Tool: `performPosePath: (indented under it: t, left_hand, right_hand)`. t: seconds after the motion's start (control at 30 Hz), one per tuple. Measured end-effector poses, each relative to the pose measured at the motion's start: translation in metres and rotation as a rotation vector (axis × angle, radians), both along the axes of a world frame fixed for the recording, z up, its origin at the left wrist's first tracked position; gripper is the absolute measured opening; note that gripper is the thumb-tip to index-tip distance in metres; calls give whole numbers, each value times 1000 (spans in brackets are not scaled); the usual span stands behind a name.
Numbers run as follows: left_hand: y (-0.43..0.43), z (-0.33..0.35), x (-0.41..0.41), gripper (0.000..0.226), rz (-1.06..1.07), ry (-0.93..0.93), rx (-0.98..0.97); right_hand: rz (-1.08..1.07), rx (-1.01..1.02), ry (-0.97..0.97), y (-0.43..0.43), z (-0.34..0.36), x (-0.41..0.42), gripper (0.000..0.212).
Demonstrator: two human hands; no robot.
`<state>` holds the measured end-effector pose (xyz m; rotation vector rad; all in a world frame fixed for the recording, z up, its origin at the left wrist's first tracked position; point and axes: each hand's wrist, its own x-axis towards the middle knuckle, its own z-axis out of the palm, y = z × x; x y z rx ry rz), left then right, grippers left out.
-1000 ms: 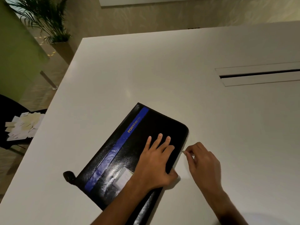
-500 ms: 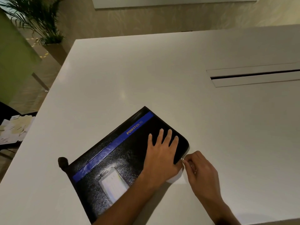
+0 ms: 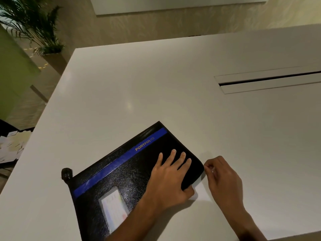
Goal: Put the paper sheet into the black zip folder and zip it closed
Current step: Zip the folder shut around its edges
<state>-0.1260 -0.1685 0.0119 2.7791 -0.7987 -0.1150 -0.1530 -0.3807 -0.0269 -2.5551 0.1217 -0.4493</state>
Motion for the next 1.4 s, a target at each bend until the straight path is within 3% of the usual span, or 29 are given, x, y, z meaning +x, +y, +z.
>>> performPosePath:
  t: [0.53,0.77,0.93,1.0,1.13,1.4]
  left_hand:
    - [3,1,-19,80,-144,2,86]
    - [5,-8,-27,70,-133,-114,-14]
    - [8,-14,2,54,99,-254,-278]
    - [10,-12,27,62,246,-270,-189]
    - [17,-18,65,92,484,-97,16]
    - [18,-35,67,92,498,-195,18]
  right_hand:
    - [114,-73,-26,-8,7,30,13]
    - [189,-64,-17,2,10,59,13]
    - [299,-41,38,-2,10,74,13]
    - [347,-45,59,-6,10,77,14]
    - [381,-60,74,-9,9,80,15]
    - [354,-122,-2,-6,4,90,11]
